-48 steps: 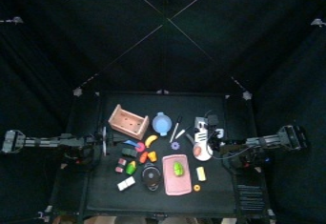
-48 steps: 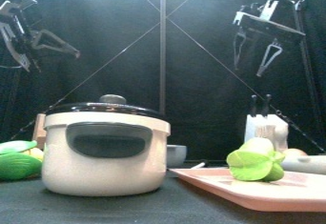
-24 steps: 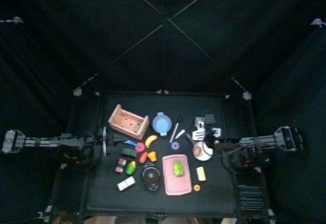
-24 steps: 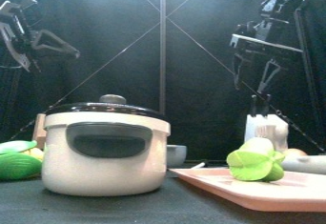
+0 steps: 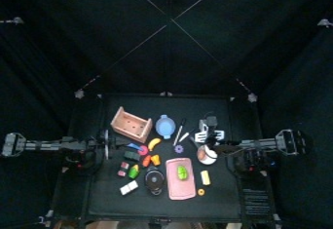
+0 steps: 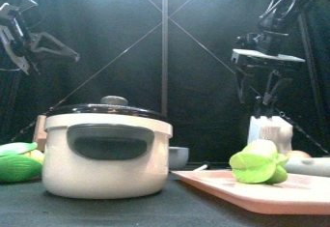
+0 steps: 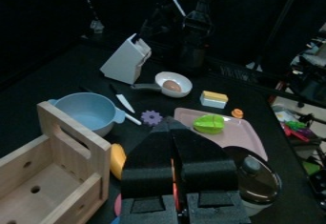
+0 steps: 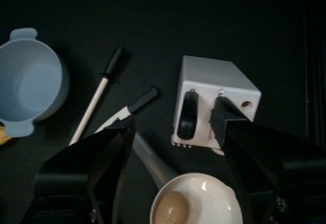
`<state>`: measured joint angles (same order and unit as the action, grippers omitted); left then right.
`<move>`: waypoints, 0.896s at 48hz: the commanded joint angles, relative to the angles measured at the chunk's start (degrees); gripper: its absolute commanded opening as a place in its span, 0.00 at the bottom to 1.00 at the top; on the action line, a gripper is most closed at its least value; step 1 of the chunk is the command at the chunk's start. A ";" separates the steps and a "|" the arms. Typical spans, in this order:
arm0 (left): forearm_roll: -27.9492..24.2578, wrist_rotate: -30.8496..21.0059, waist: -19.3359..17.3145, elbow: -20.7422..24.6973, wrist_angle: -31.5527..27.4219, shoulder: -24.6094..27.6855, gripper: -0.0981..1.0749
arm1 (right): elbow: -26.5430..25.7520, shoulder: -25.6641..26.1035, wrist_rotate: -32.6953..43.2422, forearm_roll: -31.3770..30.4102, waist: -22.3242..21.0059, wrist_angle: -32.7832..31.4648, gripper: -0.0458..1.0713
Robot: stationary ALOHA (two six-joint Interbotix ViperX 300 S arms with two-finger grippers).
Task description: Grab cleaver handle
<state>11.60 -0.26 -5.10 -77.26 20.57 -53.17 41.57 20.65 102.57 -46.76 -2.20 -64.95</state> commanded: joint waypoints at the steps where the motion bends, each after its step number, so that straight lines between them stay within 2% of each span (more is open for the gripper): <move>1: 0.00 0.00 -0.09 0.70 0.35 0.18 0.06 | -0.18 0.62 0.26 0.18 -0.97 0.00 0.89; 12: 0.00 0.00 -0.09 0.44 0.35 0.18 0.06 | 0.18 0.53 0.18 -0.09 -1.32 0.09 0.85; 25: 0.00 0.00 -0.09 0.44 0.35 0.18 0.06 | 0.35 0.53 0.18 0.35 -1.49 0.70 0.66; 43: 0.00 0.00 -0.09 0.44 0.35 0.18 0.06 | 0.44 -0.79 0.18 0.44 -2.99 1.14 0.54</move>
<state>11.60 -0.26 -5.10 -77.61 20.57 -53.17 42.63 19.86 102.66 -46.32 -4.39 -63.98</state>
